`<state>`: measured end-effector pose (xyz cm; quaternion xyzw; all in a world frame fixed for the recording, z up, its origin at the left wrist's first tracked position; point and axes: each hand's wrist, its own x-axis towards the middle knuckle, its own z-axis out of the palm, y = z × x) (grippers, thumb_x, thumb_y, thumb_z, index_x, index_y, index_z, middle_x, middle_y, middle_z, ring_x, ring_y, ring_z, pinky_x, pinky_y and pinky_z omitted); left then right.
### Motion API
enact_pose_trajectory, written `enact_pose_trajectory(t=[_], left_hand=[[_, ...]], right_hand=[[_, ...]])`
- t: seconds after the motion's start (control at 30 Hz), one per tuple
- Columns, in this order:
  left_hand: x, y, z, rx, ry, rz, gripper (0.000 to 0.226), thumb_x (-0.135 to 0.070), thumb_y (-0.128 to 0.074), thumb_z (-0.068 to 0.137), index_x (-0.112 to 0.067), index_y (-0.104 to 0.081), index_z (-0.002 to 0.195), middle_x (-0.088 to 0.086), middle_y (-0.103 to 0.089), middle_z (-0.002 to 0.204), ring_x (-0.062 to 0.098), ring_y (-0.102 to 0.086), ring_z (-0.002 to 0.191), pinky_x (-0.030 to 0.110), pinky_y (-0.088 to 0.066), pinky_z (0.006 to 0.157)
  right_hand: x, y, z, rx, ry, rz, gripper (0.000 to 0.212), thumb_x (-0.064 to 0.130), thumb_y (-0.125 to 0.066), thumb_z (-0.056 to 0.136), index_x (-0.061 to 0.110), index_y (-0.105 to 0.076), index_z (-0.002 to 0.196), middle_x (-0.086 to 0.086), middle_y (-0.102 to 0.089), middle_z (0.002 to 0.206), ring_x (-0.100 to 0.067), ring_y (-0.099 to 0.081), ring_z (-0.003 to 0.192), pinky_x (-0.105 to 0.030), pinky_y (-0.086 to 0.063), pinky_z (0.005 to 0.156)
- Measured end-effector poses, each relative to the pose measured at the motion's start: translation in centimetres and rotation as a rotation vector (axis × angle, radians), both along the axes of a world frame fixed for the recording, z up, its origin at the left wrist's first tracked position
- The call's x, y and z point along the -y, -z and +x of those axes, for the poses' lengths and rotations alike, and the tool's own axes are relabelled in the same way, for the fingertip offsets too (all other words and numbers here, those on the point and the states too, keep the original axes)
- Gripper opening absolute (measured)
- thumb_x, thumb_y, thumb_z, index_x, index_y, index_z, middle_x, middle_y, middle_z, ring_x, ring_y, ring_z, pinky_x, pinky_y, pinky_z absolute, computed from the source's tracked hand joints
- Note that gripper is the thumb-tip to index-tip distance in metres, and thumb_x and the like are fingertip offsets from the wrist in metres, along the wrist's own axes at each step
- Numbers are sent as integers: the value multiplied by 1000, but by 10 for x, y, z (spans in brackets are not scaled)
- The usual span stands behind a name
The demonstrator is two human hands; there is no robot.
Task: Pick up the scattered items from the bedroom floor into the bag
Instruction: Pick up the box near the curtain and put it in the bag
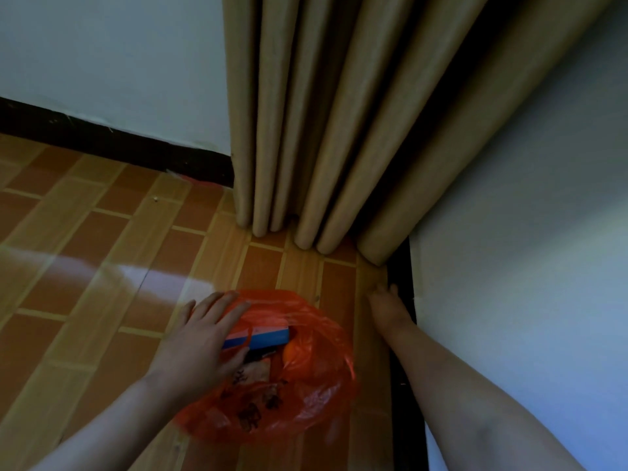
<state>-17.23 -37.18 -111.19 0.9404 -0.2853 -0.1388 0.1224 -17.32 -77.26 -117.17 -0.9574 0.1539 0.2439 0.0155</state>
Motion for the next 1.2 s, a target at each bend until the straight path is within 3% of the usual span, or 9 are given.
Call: enact_pose_trajectory(t=[0.13, 0.27, 0.43, 0.57, 0.67, 0.87, 1.0, 1.07, 1.2], left_hand=[[1, -2, -4, 62, 14, -8, 72, -69, -40, 96, -38, -31, 160, -5, -38, 164, 21, -29, 155, 53, -22, 127], [0, -12, -3, 119, 12, -23, 67, -66, -43, 95, -35, -43, 154, -5, -51, 153, 21, -43, 145, 49, -34, 123], [0, -24, 9, 141, 34, 11, 57, -59, -46, 95, -32, -52, 145, -5, -56, 139, 20, -53, 131, 42, -42, 114], [0, -35, 19, 116, 27, 27, 36, -37, -48, 93, -25, -62, 124, -1, -60, 120, 25, -57, 113, 42, -46, 100], [3, -42, 22, 136, 31, 4, 25, -33, -51, 91, -23, -65, 108, 0, -62, 109, 25, -60, 105, 42, -46, 93], [15, -53, 22, 132, 33, -54, 22, -37, -53, 93, -24, -64, 107, -2, -59, 107, 23, -56, 106, 39, -42, 91], [16, -56, 22, 94, 6, -93, 19, -31, -52, 90, -26, -66, 102, -4, -55, 102, 22, -54, 103, 40, -44, 89], [15, -56, 23, 77, -27, -119, 18, -30, -53, 85, -27, -67, 97, -6, -54, 98, 21, -54, 100, 41, -46, 88], [18, -61, 24, 20, -7, -155, 27, -38, -53, 78, -32, -70, 99, -9, -54, 98, 17, -54, 100, 40, -49, 84]], right_hand=[[-13, -13, -21, 47, -63, 43, 42, -7, -41, 97, 10, -58, 131, -17, -46, 143, -46, -37, 139, -43, -45, 100], [-46, -52, -20, 186, -185, 97, 51, 1, -43, 102, 19, -51, 149, -12, -41, 153, -40, -40, 133, -42, -43, 106], [-93, -106, -19, 402, -286, 272, 50, 13, -63, 97, 29, -56, 144, 0, -45, 149, -26, -42, 130, -37, -40, 112], [-148, -143, -31, 334, -406, 335, 48, 24, -63, 99, 34, -53, 144, 2, -43, 149, -22, -41, 131, -35, -38, 113], [-186, -150, -46, 254, -432, 316, 53, 24, -63, 99, 38, -47, 147, 7, -40, 150, -22, -42, 133, -37, -43, 111], [-198, -126, -56, 136, -487, 253, 56, 21, -61, 100, 33, -44, 152, 4, -38, 156, -26, -43, 138, -43, -49, 107], [-172, -127, -56, 202, -422, 114, 48, 27, -50, 100, 30, -50, 147, 1, -48, 145, -26, -48, 131, -44, -46, 103], [-160, -133, -60, 248, -303, 45, 49, 31, -52, 100, 29, -47, 149, -1, -45, 145, -27, -45, 133, -46, -44, 106], [-138, -133, -66, 57, 29, 65, 73, 55, -64, 87, 25, -41, 150, -3, -44, 147, -29, -47, 135, -47, -46, 109]])
